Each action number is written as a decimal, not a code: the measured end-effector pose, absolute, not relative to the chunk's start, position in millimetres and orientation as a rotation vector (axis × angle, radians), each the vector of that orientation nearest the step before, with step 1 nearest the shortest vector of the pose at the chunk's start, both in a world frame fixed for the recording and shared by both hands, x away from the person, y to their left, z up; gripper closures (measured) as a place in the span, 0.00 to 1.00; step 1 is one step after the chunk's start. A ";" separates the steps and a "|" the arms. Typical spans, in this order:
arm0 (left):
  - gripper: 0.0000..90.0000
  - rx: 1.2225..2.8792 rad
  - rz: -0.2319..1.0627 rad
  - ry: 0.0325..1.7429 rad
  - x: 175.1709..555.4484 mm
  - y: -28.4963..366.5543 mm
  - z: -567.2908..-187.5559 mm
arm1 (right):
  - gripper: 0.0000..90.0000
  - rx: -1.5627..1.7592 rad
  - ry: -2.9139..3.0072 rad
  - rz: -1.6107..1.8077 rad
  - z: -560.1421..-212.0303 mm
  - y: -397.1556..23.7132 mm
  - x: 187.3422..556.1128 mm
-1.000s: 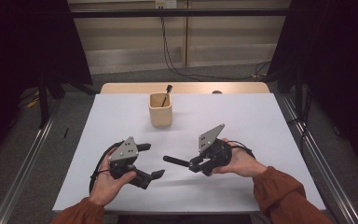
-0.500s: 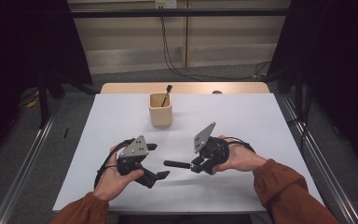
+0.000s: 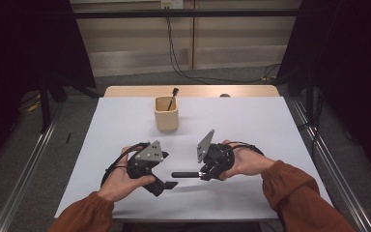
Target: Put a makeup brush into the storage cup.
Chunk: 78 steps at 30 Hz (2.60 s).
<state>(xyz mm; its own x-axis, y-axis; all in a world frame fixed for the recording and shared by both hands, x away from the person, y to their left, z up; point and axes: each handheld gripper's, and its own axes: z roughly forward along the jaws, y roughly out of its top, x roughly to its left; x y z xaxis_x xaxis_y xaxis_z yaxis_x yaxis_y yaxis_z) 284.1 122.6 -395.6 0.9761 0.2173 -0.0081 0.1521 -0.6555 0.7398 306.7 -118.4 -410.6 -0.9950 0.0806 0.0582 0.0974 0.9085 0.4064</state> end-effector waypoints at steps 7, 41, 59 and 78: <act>0.05 2.382 0.053 0.247 292.3 112.4 -399.8 | 0.80 -0.118 -3.044 -0.588 -408.4 -113.3 309.5; 0.34 2.605 -0.053 0.169 308.9 83.3 -414.9 | 0.80 -0.089 -3.052 -0.540 -409.4 -103.2 314.6; 0.71 2.607 -0.131 0.179 315.8 77.7 -421.2 | 0.80 -0.119 -3.035 -0.549 -409.8 -102.3 314.8; 0.83 2.607 -0.177 0.148 316.7 75.1 -422.4 | 0.79 -0.069 -3.050 -0.586 -411.8 -104.9 314.9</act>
